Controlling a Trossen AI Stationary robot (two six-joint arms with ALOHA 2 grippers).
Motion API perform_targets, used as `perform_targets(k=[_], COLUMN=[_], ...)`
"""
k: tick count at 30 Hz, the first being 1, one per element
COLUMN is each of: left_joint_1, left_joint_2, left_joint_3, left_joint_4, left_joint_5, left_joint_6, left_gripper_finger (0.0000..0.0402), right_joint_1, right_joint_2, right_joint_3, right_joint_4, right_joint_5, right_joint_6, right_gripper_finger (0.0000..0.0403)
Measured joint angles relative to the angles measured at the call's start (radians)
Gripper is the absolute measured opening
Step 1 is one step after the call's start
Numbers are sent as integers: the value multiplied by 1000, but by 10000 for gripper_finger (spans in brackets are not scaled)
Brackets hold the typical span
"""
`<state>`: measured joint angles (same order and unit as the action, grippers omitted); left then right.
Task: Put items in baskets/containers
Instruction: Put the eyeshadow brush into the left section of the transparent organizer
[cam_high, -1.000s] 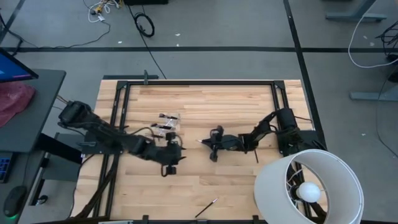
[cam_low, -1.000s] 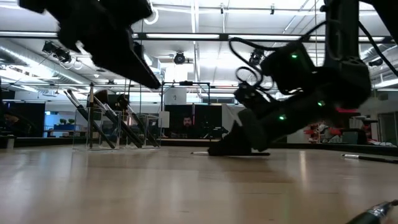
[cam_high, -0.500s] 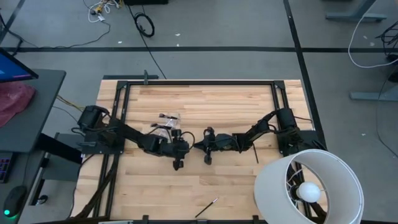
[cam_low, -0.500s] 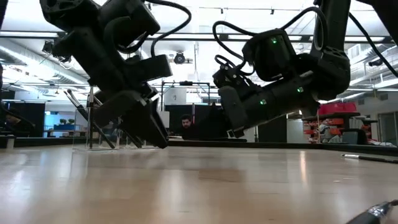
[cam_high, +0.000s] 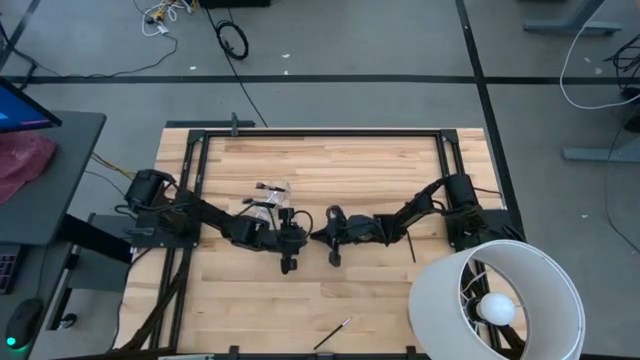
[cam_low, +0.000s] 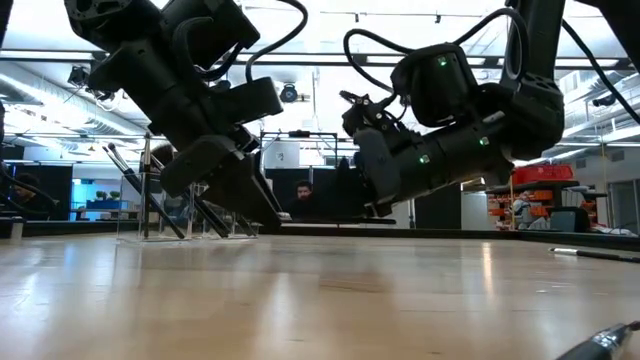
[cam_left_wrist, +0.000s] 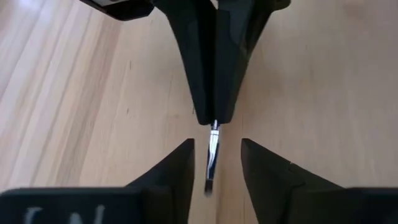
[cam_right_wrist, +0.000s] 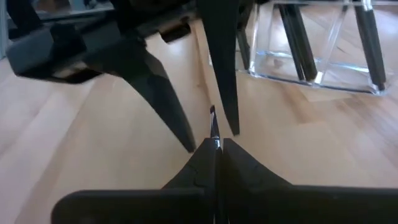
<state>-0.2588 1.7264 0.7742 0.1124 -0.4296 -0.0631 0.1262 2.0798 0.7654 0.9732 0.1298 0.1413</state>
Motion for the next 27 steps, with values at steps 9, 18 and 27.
perform_targets(k=[9, 18, 27], left_joint_1=[10, 8, -8], left_joint_2=[2, 2, -27], left_joint_3=[0, 1, 4], left_joint_4=[18, 15, -179], left_joint_5=[-10, -2, 1], left_joint_6=[-1, 1, -19], left_gripper_finger=[69, 13, 13], right_joint_1=[1, 2, 2], right_joint_2=[-1, -1, -2], right_joint_3=[0, 1, 2], right_joint_4=[6, -4, -90], right_joint_5=[0, 3, 19], right_joint_6=[0, -2, 33], right_gripper_finger=[8, 37, 130])
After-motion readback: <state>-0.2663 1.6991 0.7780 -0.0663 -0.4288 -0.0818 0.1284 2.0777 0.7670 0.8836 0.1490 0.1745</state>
